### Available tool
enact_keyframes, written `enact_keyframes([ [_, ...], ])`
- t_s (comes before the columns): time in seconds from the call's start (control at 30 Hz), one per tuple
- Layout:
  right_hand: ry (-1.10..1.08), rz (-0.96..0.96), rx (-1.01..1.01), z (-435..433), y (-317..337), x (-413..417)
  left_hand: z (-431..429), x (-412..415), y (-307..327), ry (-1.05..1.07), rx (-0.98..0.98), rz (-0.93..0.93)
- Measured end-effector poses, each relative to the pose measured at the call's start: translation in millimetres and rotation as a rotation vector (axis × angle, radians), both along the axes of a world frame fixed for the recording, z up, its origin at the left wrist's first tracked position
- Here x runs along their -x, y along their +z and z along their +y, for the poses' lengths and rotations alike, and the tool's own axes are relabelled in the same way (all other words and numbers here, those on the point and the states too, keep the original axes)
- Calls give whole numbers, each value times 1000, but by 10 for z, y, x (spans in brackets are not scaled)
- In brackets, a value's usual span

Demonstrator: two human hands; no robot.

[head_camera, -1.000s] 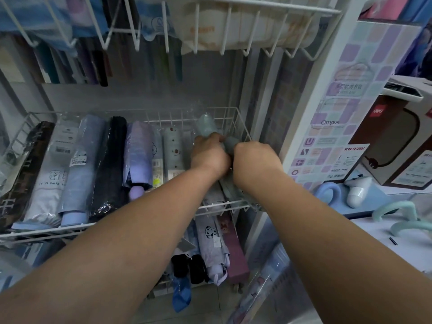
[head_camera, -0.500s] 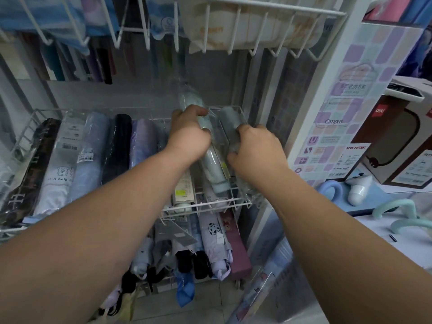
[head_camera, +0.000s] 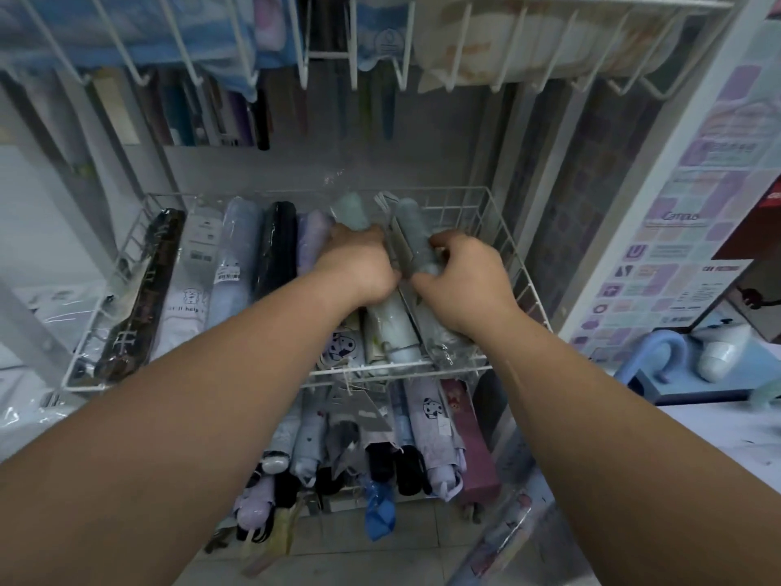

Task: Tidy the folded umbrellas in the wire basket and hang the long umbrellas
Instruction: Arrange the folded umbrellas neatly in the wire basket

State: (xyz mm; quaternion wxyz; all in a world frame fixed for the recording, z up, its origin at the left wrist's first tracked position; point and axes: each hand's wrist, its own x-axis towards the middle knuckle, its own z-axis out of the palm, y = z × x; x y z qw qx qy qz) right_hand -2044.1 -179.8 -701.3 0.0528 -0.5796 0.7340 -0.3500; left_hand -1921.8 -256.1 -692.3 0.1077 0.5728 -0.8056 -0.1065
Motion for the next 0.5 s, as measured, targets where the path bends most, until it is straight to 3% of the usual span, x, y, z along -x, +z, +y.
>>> enact_keyframes([
  [0.3, -17, -79, 16, -43, 156, 80, 53, 2, 86, 82, -1, 167],
  [0.5, -8, -123, -13, -131, 94, 49, -5, -140, 193, -17, -3, 46],
])
